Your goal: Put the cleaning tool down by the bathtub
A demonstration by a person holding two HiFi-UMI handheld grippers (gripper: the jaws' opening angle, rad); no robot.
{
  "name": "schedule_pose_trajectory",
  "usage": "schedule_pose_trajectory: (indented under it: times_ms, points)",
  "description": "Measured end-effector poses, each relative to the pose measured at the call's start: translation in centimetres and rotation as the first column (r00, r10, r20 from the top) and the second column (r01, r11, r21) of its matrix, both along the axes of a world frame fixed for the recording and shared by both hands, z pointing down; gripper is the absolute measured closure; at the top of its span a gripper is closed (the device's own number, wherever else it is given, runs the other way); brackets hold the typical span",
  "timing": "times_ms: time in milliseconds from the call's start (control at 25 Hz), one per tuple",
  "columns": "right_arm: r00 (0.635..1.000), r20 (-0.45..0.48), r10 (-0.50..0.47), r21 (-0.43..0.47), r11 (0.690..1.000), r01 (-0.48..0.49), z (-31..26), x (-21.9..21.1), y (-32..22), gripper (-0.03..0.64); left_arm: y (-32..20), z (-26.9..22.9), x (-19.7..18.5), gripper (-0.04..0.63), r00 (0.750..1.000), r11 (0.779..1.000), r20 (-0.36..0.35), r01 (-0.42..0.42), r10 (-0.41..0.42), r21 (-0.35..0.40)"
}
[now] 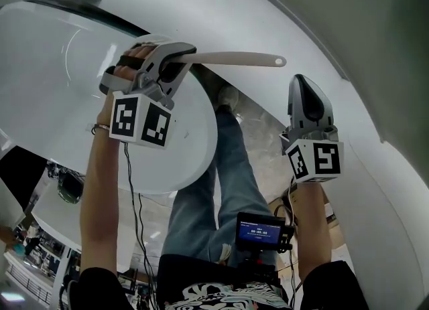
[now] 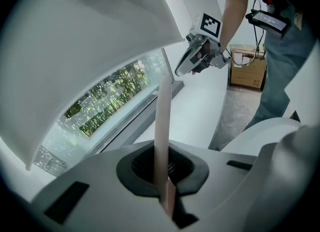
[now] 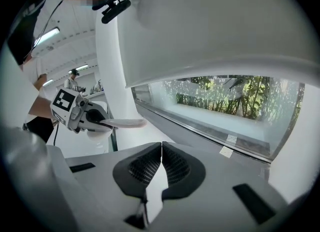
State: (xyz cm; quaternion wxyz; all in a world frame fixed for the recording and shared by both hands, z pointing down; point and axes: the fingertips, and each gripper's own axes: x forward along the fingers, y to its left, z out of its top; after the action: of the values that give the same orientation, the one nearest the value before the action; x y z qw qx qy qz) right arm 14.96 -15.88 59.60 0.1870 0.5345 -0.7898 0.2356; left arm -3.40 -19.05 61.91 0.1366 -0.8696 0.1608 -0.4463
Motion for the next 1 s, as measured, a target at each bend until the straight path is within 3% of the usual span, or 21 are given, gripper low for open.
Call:
schedule_pose_trajectory:
  times_ms: [200,360,1000]
  points:
    - [1.0,0.009,-0.018,-0.018,1.0,0.018,1.4,-0.4,-0.4,0.589,-0.7,1.7,0.3,0.581,0.999,0.999,0.034,-0.038,0.038,-0.006]
    - [1.0,0.006,-0.03,-0.038,0.999,0.03,2.4,-0.4,-0.9,0.589,-1.1,3.0,0.8,0.581,0.99,0.996,0.104,-0.091,0.09,0.005]
    - [0.997,-0.019,-0.078,-0.077,0.994,0.076,5.8,-0.1,-1.5,0.589,-2.8,9.3,2.2,0.581,0.965,0.984,0.194,-0.165,0.177,-0.073]
